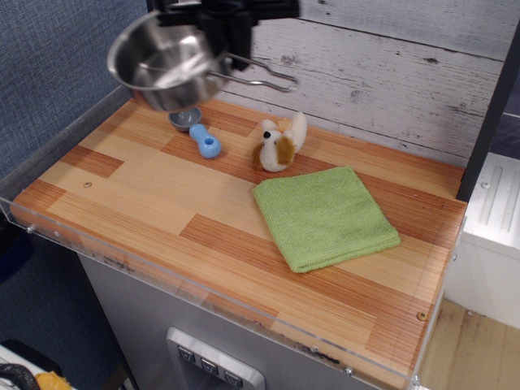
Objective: Place the saucepan on top of the green cloth.
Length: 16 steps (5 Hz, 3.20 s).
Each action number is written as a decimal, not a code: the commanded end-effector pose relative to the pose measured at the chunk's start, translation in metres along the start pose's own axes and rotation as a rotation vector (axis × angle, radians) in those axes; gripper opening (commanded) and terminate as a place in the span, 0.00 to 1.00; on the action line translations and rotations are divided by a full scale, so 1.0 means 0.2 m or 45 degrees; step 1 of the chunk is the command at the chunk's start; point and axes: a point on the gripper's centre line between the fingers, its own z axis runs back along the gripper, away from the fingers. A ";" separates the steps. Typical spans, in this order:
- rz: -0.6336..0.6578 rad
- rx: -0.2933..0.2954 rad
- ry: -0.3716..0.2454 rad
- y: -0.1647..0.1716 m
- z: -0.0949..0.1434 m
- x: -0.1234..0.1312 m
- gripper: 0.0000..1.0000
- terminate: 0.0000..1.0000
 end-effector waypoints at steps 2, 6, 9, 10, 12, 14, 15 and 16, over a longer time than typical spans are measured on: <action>-0.256 -0.080 0.041 -0.33 -0.08 -0.23 0.00 0.00; -0.463 0.005 0.125 -0.50 -0.44 -0.34 0.00 0.00; -0.477 0.053 0.142 -0.50 -0.57 -0.35 0.00 0.00; -0.441 0.034 0.164 -0.46 -0.56 -0.34 0.00 0.00; -0.435 0.050 0.189 -0.45 -0.54 -0.33 1.00 0.00; -0.453 0.023 0.179 -0.45 -0.51 -0.33 1.00 0.00; -0.468 -0.092 0.070 -0.44 -0.41 -0.29 1.00 0.00; -0.449 -0.162 0.036 -0.41 -0.32 -0.25 1.00 0.00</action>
